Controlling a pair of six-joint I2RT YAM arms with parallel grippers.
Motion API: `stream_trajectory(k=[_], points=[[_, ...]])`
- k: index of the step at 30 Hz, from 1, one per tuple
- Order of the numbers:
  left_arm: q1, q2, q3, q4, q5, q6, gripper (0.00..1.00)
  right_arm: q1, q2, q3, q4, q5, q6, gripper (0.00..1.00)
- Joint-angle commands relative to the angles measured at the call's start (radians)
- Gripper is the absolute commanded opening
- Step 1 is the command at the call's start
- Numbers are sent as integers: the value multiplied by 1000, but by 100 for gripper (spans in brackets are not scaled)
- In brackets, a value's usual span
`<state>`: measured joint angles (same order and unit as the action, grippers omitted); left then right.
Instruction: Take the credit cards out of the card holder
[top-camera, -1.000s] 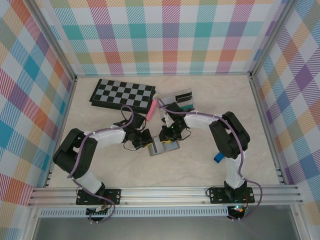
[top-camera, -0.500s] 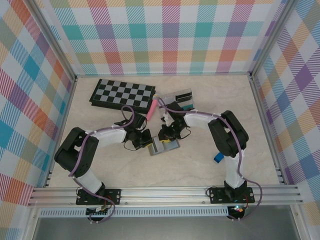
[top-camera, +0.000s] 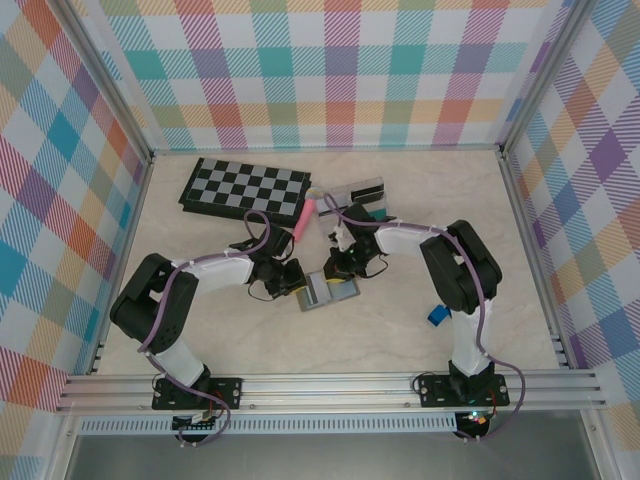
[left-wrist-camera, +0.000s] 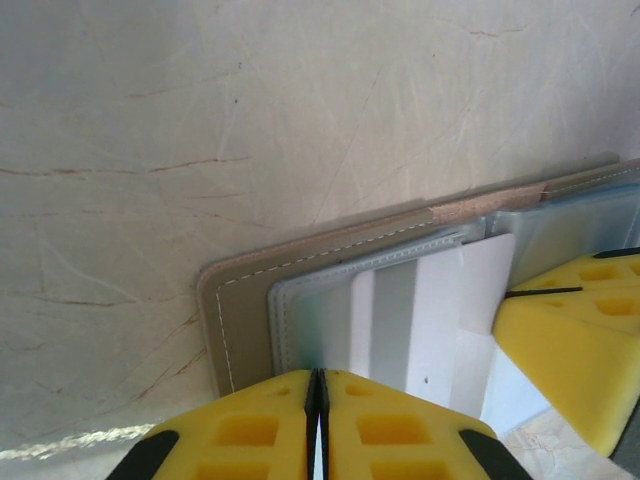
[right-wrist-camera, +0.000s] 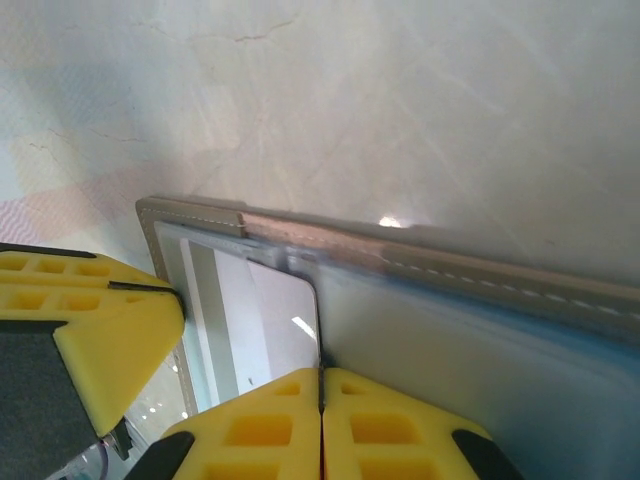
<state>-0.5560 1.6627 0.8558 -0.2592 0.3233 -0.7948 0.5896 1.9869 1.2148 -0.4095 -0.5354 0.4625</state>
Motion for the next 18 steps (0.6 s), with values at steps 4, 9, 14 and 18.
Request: stream_trajectory(k=[4,9,14,18], points=[[-4,34,10,-57,-13,7,11,-16,-35,-21,10,1,-7,8],[-4,10,24,-62,-14,13,11,-16,-19,-17,11,-26,-4,15],[-4,12,27,-63,-4,16,10,-16,6,-14,6,-42,-5,22],[-7,28,27,-61,1,16,9,-14,25,-11,8,-68,-10,24]])
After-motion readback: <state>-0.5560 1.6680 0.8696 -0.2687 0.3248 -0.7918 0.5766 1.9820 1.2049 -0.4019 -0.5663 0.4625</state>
